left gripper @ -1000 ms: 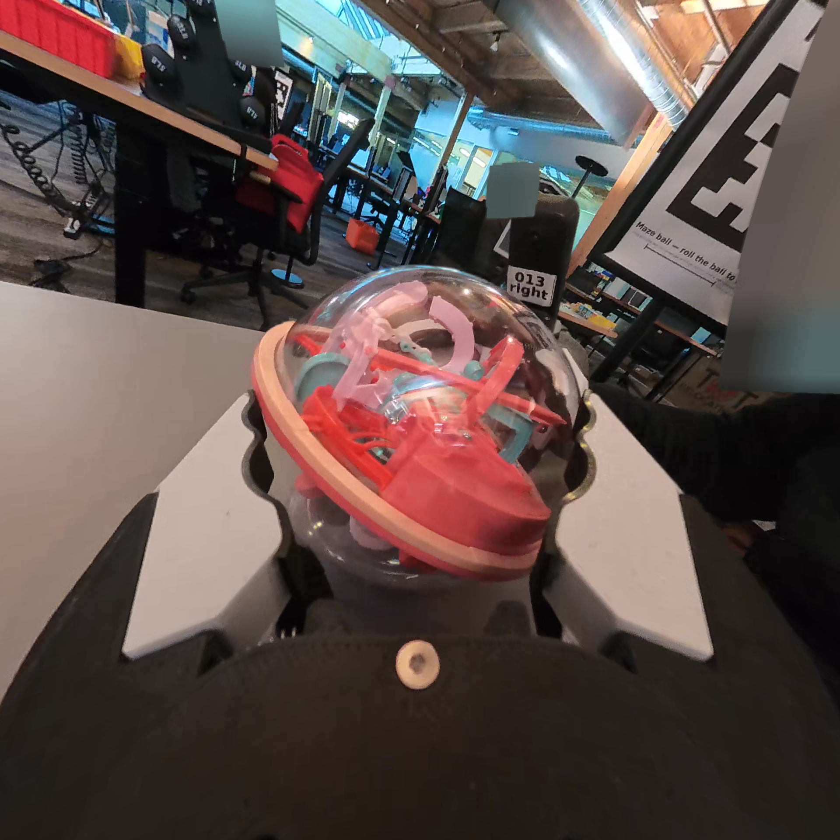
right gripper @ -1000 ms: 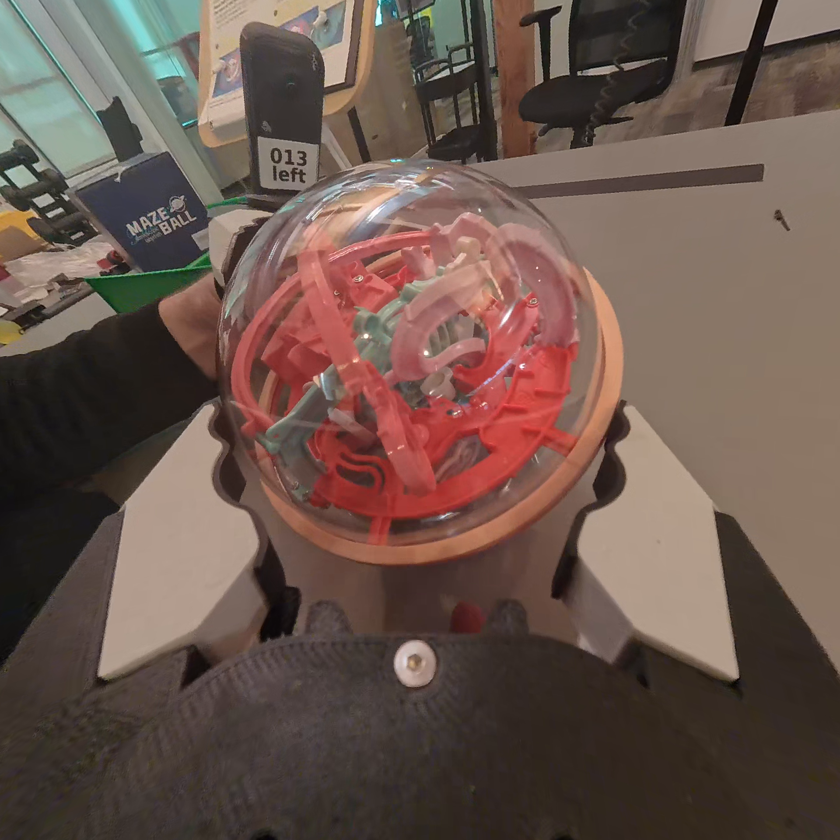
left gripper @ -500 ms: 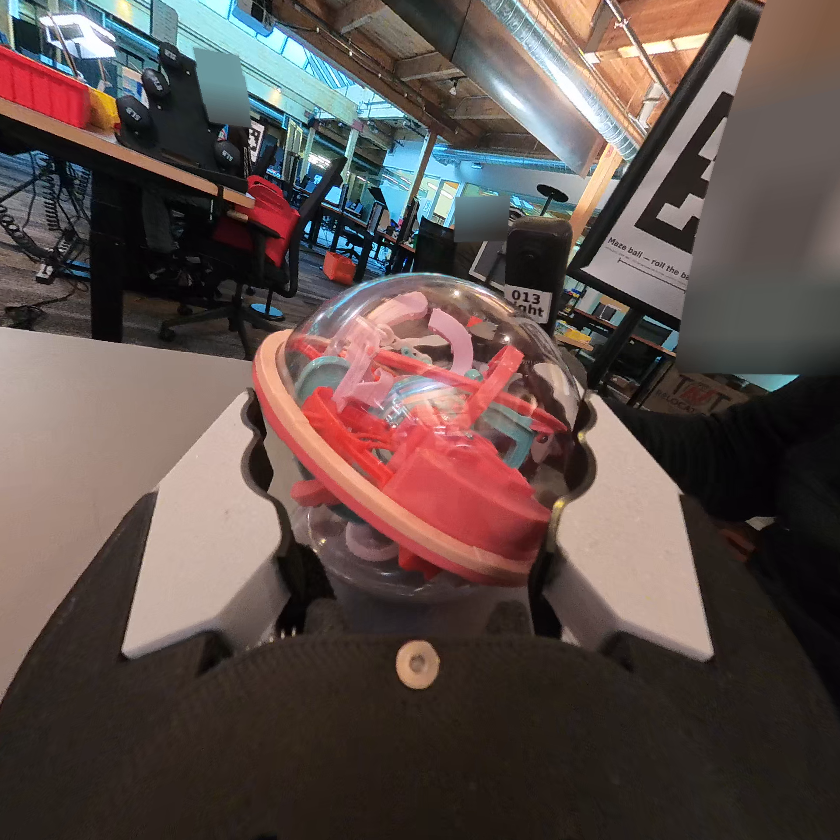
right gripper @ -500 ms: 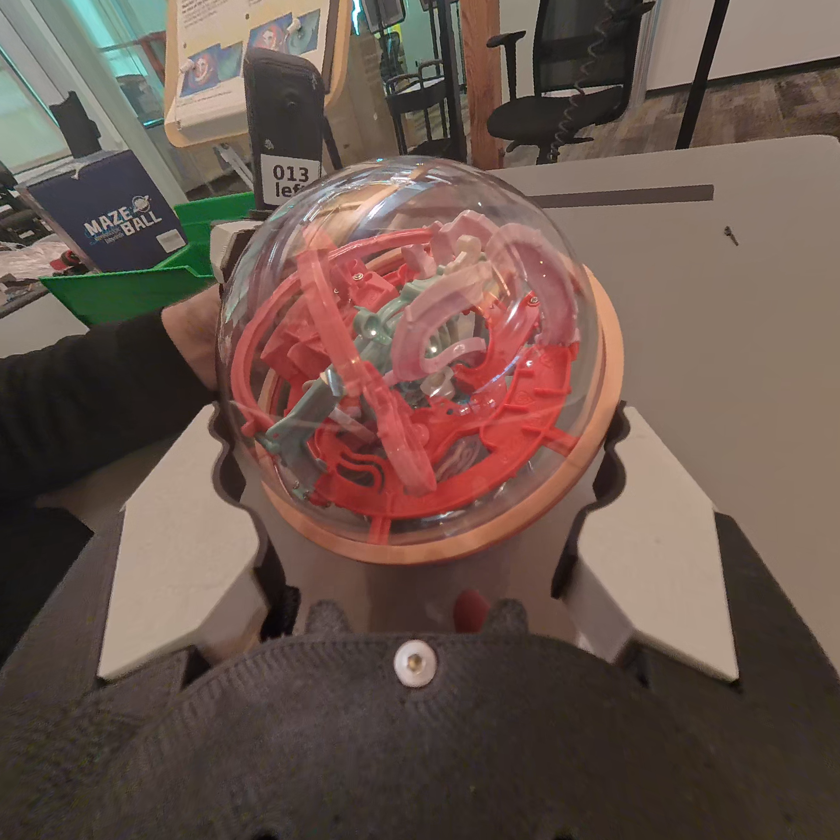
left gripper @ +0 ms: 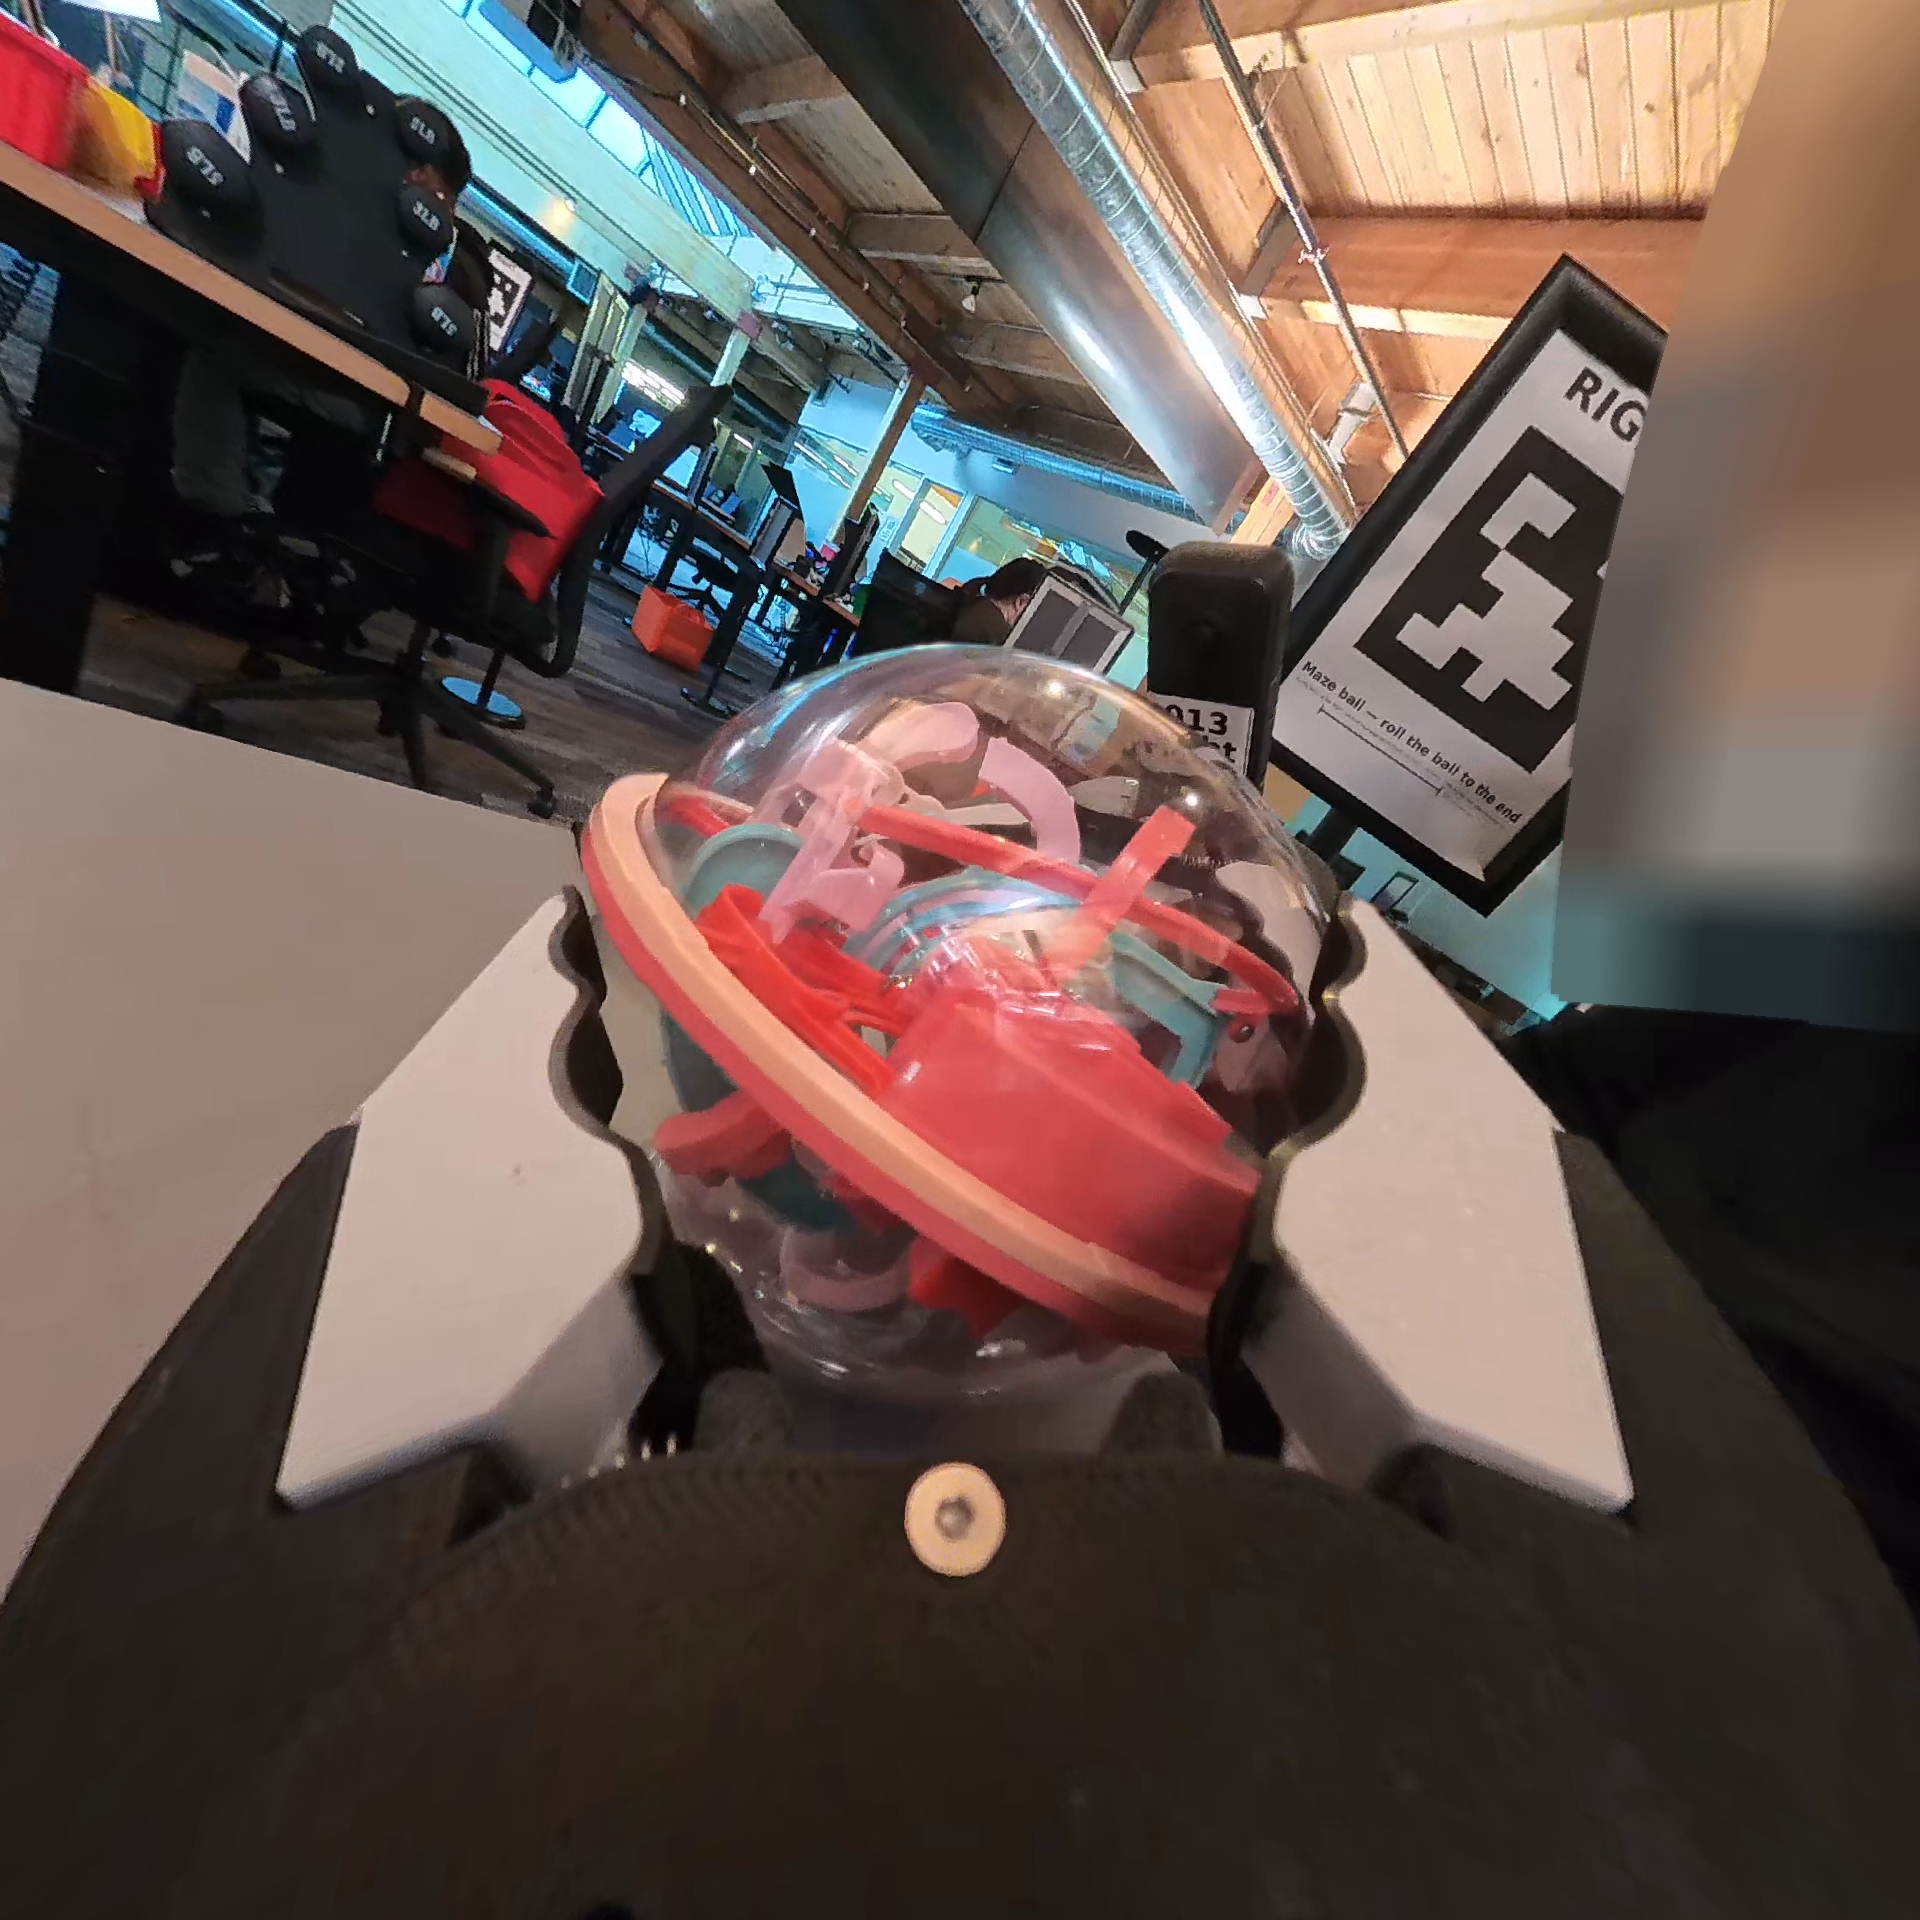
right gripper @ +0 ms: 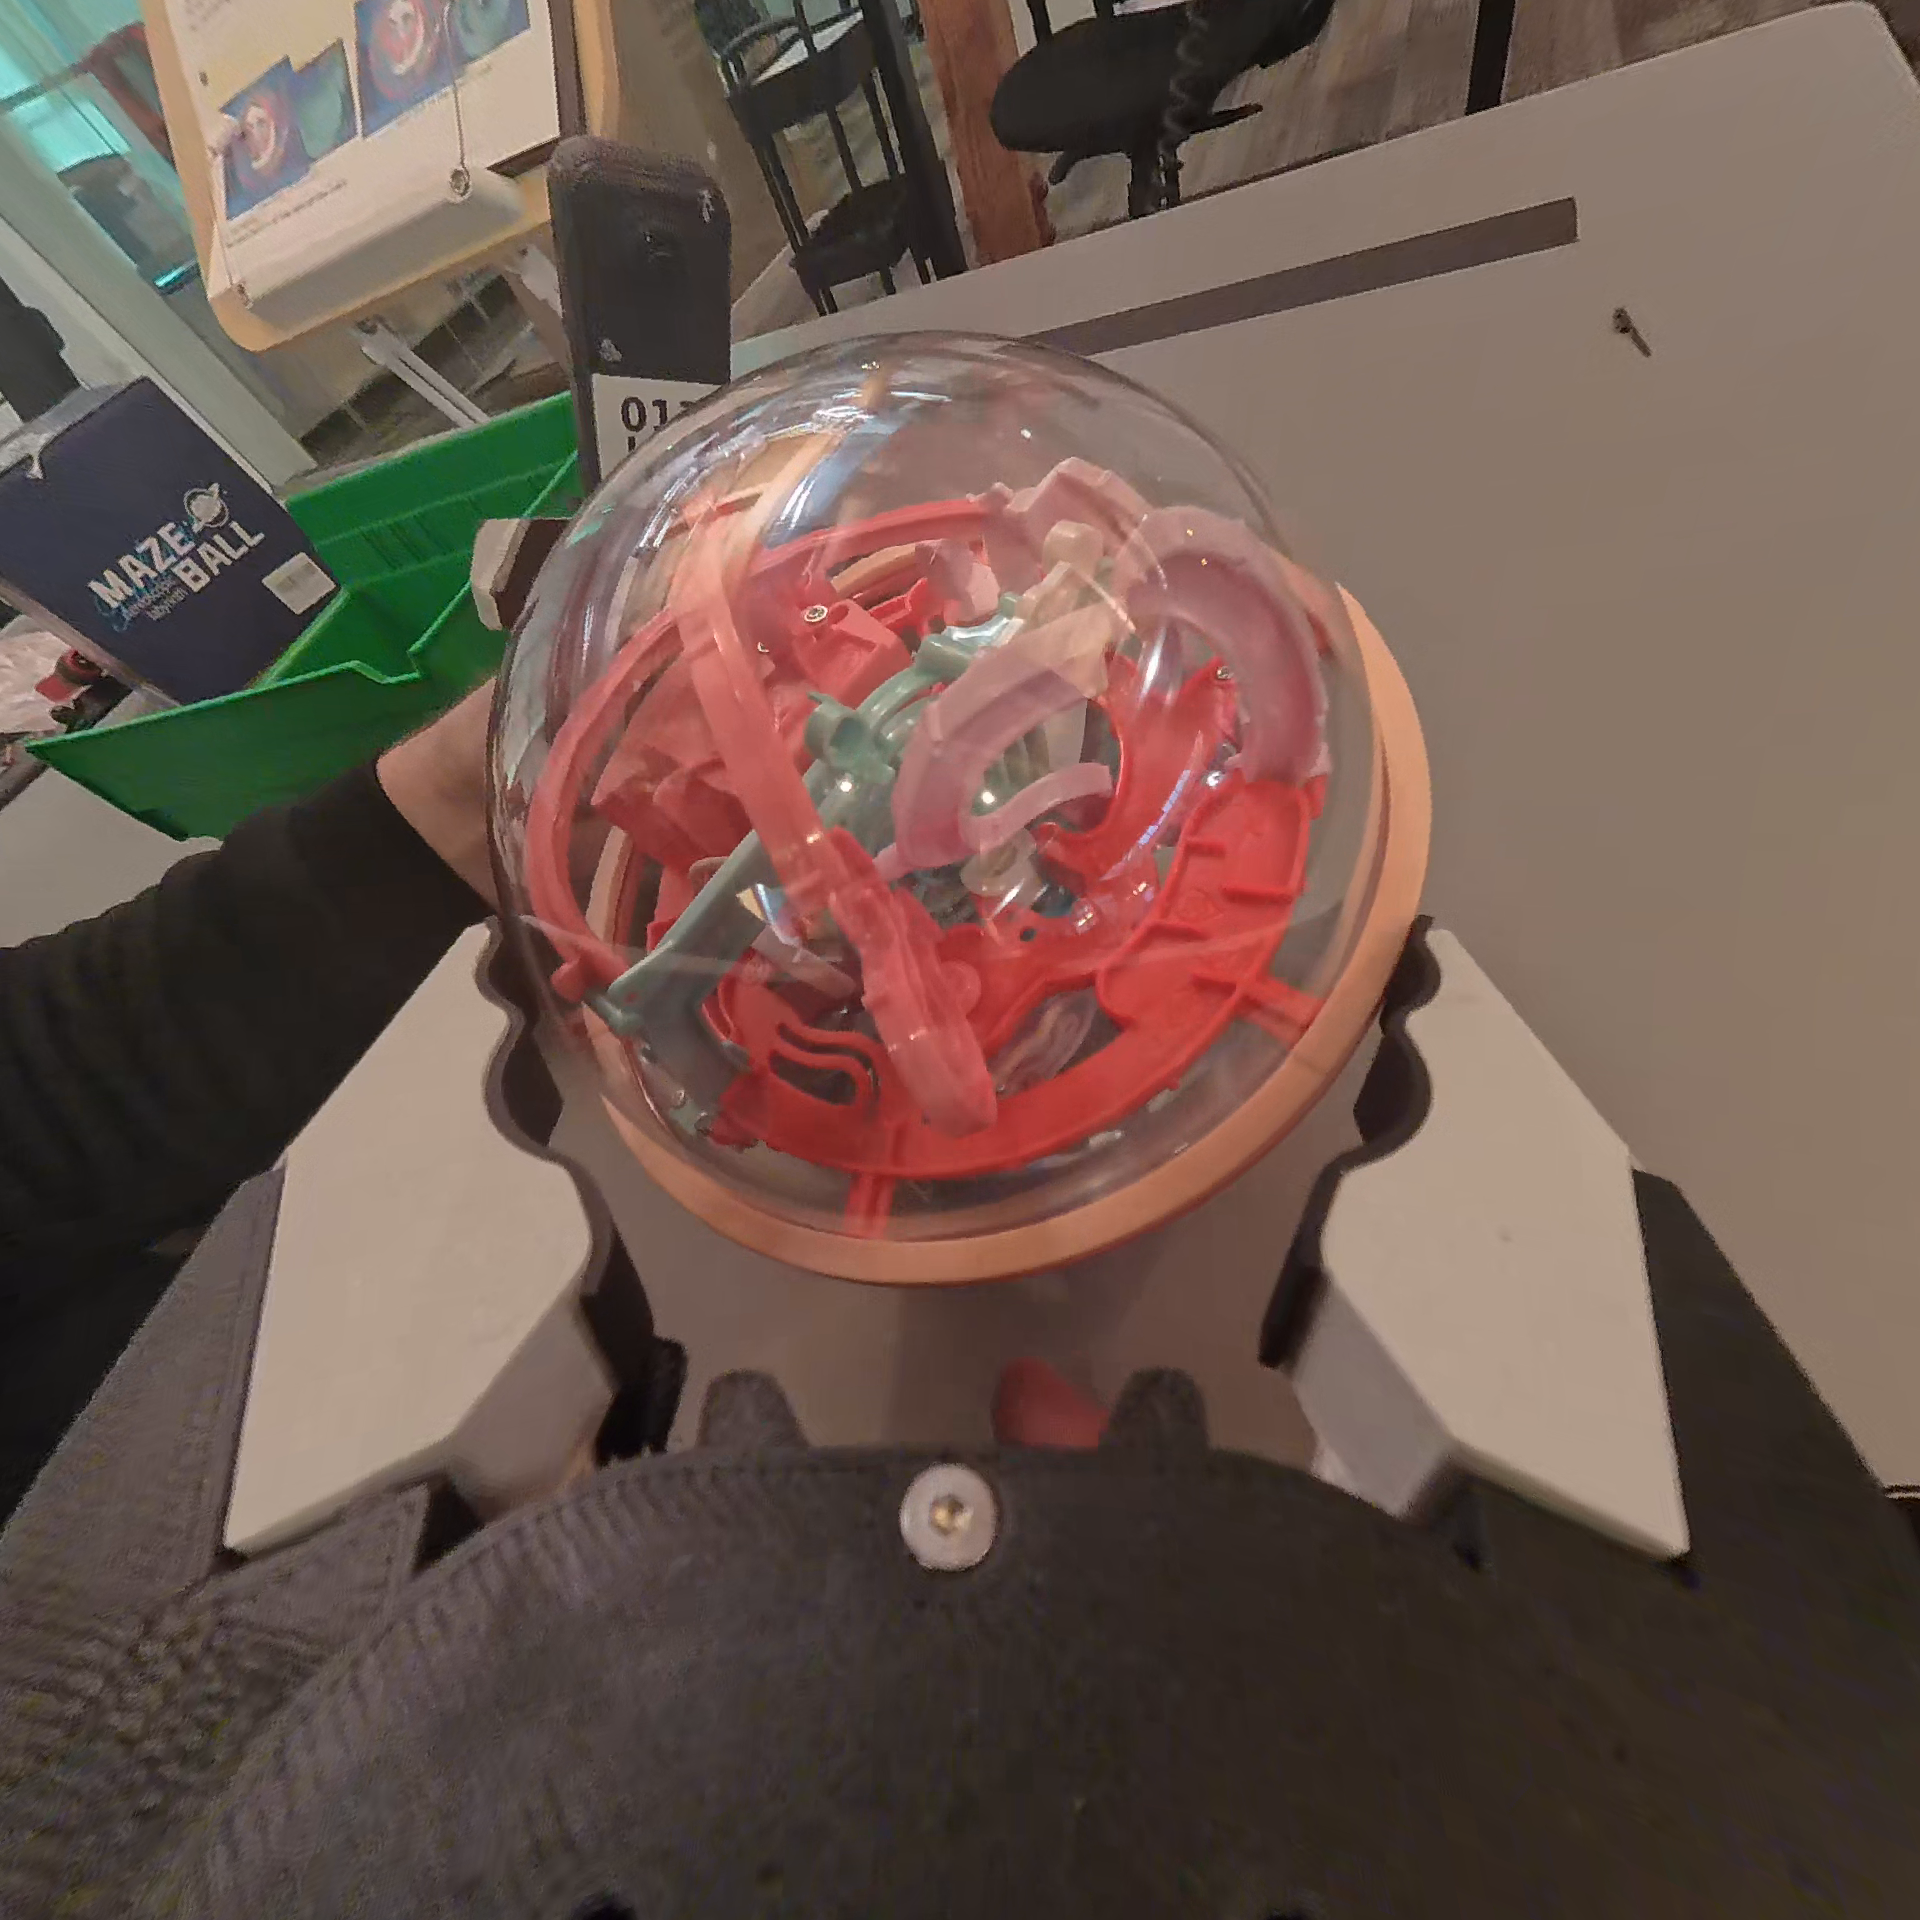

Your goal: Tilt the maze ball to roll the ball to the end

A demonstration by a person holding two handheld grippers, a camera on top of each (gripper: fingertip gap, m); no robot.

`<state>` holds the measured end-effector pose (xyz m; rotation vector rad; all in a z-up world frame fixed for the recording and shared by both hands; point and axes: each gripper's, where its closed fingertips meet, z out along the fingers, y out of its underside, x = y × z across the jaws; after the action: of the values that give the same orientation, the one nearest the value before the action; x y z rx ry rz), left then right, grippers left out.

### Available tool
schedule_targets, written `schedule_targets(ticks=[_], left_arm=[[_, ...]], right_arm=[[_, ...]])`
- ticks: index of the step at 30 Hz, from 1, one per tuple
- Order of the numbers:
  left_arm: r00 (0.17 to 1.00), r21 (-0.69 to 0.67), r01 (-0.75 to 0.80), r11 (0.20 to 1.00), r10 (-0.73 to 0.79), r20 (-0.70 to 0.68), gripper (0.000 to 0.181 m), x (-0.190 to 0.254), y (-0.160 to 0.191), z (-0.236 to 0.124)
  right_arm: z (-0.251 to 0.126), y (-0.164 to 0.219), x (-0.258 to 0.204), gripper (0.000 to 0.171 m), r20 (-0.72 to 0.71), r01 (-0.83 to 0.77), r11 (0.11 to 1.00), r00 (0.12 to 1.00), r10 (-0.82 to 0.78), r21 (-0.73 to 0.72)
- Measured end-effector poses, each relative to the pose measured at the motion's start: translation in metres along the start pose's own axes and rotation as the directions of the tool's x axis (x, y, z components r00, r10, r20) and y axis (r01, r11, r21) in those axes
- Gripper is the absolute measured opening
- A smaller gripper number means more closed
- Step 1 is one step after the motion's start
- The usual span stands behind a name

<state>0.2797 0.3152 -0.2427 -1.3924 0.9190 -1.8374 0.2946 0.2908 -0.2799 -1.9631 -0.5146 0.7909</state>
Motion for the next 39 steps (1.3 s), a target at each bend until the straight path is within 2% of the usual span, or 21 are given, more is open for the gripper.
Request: schedule_targets(ticks=[6,13,39], left_arm=[[0.995,0.006,-0.1,0.995,0.1,-0.026,0.131,0.0032,0.0017,-0.0014],[0.972,-0.005,-0.232,0.973,0.231,-0.031,0.131,0.0088,0.0,0.0021],[0.965,0.02,-0.259,0.966,0.259,-0.034,0.131,0.0076,-0.0029,0.0034]], right_arm=[[-0.0004,-0.0024,0.0009,0.155,-0.019,0.112,0.991,0.994,-0.111,0.069],[0.0002,0.0014,0.0023,0.155,-0.025,0.167,0.978,0.986,-0.165,0.122],[0.0023,0.0024,0.0068,0.155,-0.031,0.186,0.98,0.982,-0.184,0.075]])
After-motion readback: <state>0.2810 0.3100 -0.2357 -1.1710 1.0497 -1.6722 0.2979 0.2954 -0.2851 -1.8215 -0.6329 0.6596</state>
